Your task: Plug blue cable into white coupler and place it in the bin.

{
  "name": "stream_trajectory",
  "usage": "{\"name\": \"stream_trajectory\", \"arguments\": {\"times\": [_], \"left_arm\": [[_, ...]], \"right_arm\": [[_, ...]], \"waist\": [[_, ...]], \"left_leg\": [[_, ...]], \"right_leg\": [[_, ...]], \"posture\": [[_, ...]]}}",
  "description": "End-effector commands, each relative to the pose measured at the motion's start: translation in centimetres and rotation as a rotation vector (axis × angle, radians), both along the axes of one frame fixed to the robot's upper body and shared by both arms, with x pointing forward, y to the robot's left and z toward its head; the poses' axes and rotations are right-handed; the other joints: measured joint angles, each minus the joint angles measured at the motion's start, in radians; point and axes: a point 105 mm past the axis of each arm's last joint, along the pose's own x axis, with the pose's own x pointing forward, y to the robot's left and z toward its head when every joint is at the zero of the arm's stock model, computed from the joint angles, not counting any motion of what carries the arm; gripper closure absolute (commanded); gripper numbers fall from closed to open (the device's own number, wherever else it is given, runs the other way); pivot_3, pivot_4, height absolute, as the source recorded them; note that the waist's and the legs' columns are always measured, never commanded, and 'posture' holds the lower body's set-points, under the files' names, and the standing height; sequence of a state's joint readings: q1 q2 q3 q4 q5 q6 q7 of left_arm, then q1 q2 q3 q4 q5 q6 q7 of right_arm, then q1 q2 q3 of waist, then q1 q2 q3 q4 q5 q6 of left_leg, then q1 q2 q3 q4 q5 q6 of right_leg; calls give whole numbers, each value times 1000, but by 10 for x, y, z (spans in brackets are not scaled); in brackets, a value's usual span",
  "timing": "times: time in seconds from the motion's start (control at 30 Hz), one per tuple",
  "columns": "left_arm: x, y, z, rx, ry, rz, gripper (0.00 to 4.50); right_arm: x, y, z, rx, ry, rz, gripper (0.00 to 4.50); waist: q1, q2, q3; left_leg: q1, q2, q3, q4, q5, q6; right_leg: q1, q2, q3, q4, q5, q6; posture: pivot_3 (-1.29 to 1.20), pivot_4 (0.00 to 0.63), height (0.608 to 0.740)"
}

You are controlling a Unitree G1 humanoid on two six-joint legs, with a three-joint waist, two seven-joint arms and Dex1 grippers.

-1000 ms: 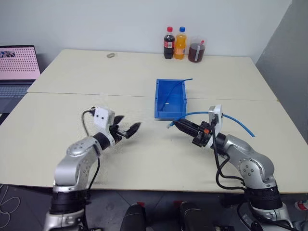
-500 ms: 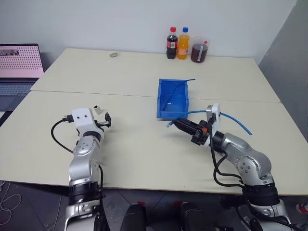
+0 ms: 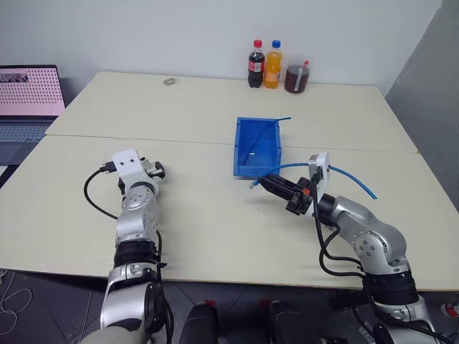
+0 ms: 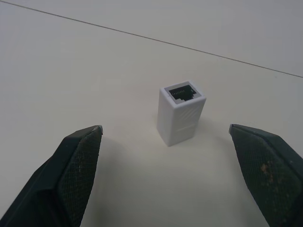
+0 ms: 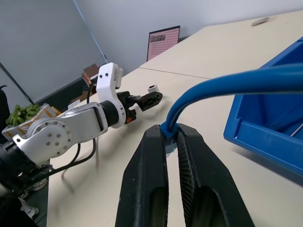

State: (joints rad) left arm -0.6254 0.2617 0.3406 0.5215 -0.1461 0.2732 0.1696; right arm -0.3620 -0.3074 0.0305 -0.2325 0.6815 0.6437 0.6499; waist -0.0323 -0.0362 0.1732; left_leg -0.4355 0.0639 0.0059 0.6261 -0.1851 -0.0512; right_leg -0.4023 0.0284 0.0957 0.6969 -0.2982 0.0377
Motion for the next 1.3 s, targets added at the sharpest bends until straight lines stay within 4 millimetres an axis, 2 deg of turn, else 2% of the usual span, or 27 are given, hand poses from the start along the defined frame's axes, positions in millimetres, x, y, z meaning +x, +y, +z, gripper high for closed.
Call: {"name": "stream_trajectory", "arguments": {"times": [0.03,0.23,0.37,0.6,0.67,0.77,0.83,0.97,1.07,1.17,1.3], "left_arm": [[8,5,14,23,-26,17,0],[18,2,15,2,-16,16,0],[22,2,15,1,-14,19,704],[22,7,14,3,-13,43,2212],[22,8,14,5,-12,47,2498],[21,10,12,9,-9,50,3282],[21,10,11,10,-7,48,3635],[20,6,7,-7,-10,19,3644],[20,-6,14,54,-51,-117,3651],[14,-24,18,63,-75,-314,3654],[-3,-64,19,125,-50,-677,3654]], "right_arm": [[-3,-2,15,8,-59,6,4464],[-3,-2,15,4,-57,7,4465],[-4,-1,16,4,-54,12,4465],[-4,0,16,7,-53,13,4466],[-5,0,16,8,-53,12,4468],[-5,0,16,9,-54,10,4473],[-4,0,15,9,-54,9,4473],[-4,0,16,9,-57,5,4474],[-4,-1,16,7,-62,-1,4474],[-8,-4,16,-25,-87,-6,4474],[-16,-9,14,-75,-113,-9,4474]], "waist": [[0,0,0],[0,0,0],[0,0,0],[0,0,0],[0,0,0],[0,0,0],[0,0,0],[0,0,0],[0,0,0],[0,0,0],[-1,0,0]], "left_leg": [[0,0,0,0,0,0],[0,0,0,0,0,0],[0,0,0,0,0,0],[0,0,0,0,0,0],[0,0,0,0,0,0],[0,0,0,0,0,0],[0,0,0,0,0,0],[0,0,0,0,0,0],[0,0,1,0,0,0],[0,0,1,-1,0,-1],[0,0,1,-2,0,-1]], "right_leg": [[0,0,0,0,0,0],[0,0,0,0,0,0],[0,0,0,0,0,0],[0,0,0,0,0,0],[0,0,0,0,0,0],[0,0,0,0,0,0],[0,0,0,0,0,0],[0,0,0,0,0,0],[0,0,0,0,0,0],[0,0,0,0,3,-5],[-1,0,0,0,3,-5]], "posture": [[0,150,740],[0,150,740],[0,150,740],[0,150,740],[0,150,740],[0,150,740],[0,150,740],[0,150,740],[0,150,740],[0,150,740],[0,150,740]]}}
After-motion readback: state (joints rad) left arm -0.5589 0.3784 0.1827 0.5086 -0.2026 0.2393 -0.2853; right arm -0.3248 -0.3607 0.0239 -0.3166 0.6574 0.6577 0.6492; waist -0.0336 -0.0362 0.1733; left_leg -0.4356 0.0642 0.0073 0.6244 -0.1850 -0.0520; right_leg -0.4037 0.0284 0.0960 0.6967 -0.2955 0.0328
